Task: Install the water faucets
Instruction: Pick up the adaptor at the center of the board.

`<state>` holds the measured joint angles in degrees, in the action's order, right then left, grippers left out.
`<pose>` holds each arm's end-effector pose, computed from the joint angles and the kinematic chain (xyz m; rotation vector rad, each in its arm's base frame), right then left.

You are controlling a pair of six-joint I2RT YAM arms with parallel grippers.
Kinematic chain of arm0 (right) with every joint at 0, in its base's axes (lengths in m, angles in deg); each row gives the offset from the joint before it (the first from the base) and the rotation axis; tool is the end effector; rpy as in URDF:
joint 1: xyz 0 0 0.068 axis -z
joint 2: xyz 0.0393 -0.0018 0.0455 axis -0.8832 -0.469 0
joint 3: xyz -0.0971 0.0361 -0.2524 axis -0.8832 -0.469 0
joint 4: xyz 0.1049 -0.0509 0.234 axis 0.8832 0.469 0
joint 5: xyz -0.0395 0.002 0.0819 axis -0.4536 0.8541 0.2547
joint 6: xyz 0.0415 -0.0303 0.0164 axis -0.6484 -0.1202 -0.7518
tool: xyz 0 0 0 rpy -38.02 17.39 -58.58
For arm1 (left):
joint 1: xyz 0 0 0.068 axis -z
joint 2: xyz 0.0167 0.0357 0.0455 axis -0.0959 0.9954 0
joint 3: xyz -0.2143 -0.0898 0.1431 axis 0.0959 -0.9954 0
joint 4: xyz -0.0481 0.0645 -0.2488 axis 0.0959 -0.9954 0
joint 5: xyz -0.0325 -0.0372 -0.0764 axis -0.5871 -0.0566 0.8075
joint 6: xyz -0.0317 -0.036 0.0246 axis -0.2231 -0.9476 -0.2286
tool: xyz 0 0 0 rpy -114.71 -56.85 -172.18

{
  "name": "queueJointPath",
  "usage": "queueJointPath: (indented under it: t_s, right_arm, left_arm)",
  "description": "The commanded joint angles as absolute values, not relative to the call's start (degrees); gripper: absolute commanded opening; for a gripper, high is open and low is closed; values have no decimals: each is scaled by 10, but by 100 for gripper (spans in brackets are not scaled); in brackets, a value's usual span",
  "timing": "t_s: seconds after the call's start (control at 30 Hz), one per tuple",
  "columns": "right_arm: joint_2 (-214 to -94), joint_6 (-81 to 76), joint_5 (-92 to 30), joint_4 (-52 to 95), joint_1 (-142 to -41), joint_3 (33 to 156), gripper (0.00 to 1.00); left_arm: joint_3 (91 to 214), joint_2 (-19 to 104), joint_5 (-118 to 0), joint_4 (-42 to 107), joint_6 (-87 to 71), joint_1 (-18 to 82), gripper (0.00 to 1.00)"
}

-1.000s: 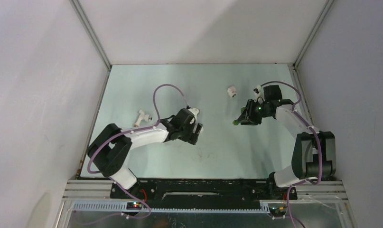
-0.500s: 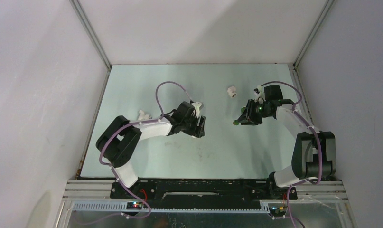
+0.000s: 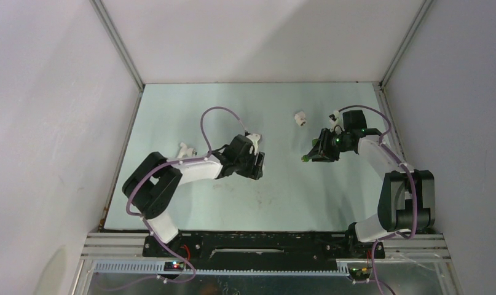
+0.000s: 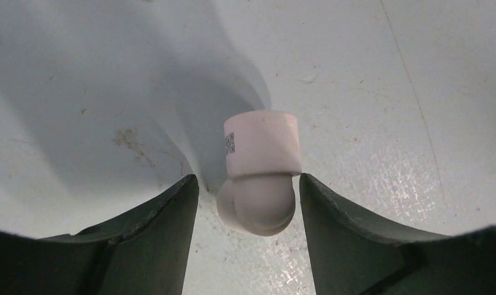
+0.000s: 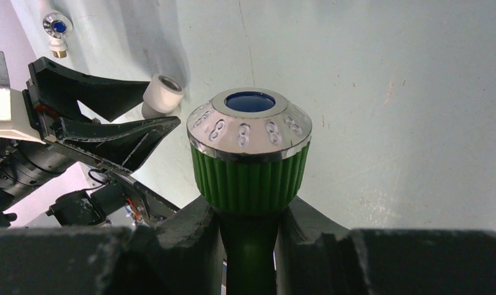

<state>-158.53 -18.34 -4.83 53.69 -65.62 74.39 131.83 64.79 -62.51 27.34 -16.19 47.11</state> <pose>0.2879 0.0380 0.2151 0.2421 2.6555 0.9423 0.2515 -0.2273 0.1566 0.5203 2.4610 -0.5604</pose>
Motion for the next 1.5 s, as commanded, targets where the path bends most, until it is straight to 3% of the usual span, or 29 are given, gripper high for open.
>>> queueJointPath:
  t_s: [0.0,0.13,0.23,0.37,0.47,0.77,1.13,1.47]
  right_arm:
    - [-1576,-188,-31,529,-654,763,0]
    - [-1575,-188,-29,530,-654,763,0]
    - [-1570,-188,-29,529,-655,764,0]
    - [-1561,-189,-21,523,-657,764,0]
    - [-1545,-182,-12,520,-663,770,0]
    - [-1449,-146,33,471,-700,840,0]
    - [-1404,-60,73,471,-820,974,0]
    - [-1374,-27,115,413,-936,980,0]
  left_arm:
    - [1302,624,-670,277,-160,478,68]
    - [1306,636,-670,280,-160,485,63]
    - [1313,638,-670,278,-162,488,53]
    - [1325,633,-670,267,-166,487,18]
    - [1337,613,-669,247,-160,485,1]
    - [1315,402,-619,205,-101,448,0]
    - [1280,132,-401,114,90,395,0]
    - [1320,81,-222,108,99,395,0]
